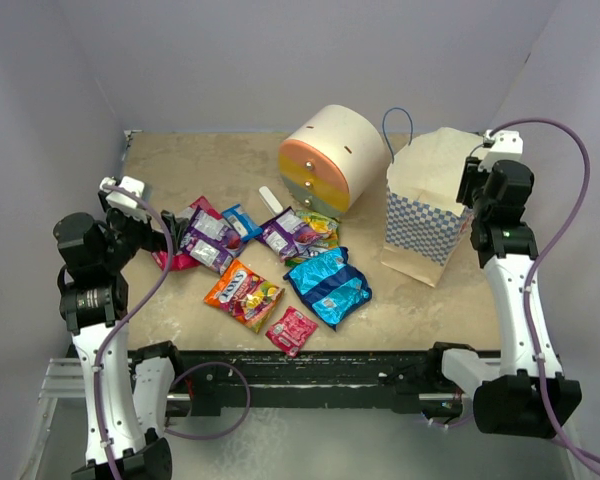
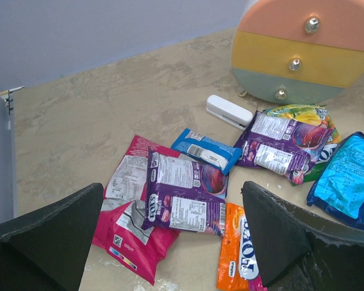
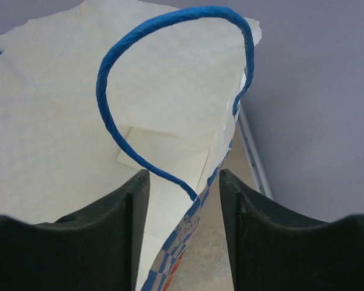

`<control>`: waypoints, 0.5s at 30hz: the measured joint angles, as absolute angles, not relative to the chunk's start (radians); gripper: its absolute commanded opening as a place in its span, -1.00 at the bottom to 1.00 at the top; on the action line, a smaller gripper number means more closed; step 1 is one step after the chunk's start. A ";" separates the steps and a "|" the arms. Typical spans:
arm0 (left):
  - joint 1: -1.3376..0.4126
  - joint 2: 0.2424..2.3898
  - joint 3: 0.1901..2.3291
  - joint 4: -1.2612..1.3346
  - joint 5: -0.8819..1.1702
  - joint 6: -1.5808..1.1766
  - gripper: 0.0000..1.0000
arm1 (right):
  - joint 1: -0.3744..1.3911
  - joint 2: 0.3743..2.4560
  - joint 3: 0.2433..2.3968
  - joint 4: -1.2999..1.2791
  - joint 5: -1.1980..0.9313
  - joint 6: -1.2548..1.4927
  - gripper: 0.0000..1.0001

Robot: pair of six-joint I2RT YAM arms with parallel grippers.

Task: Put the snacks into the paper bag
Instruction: Adjust the paper bag at the center of the board.

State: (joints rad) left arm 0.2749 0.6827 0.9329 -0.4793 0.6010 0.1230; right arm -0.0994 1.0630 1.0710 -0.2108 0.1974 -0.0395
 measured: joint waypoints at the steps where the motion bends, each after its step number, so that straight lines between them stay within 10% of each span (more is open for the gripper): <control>1: 0.275 0.681 0.933 -0.479 0.601 0.123 0.98 | -0.099 1.076 1.071 -0.207 0.198 -0.040 -0.12; 15: 0.275 0.710 0.933 -0.513 0.628 0.187 0.98 | -0.099 1.113 1.087 -0.209 0.147 -0.086 -0.91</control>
State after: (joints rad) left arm 0.2749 0.7105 0.9329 -0.5133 0.6281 0.1875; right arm -0.0994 1.1130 1.0874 -0.2089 0.1471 -0.0856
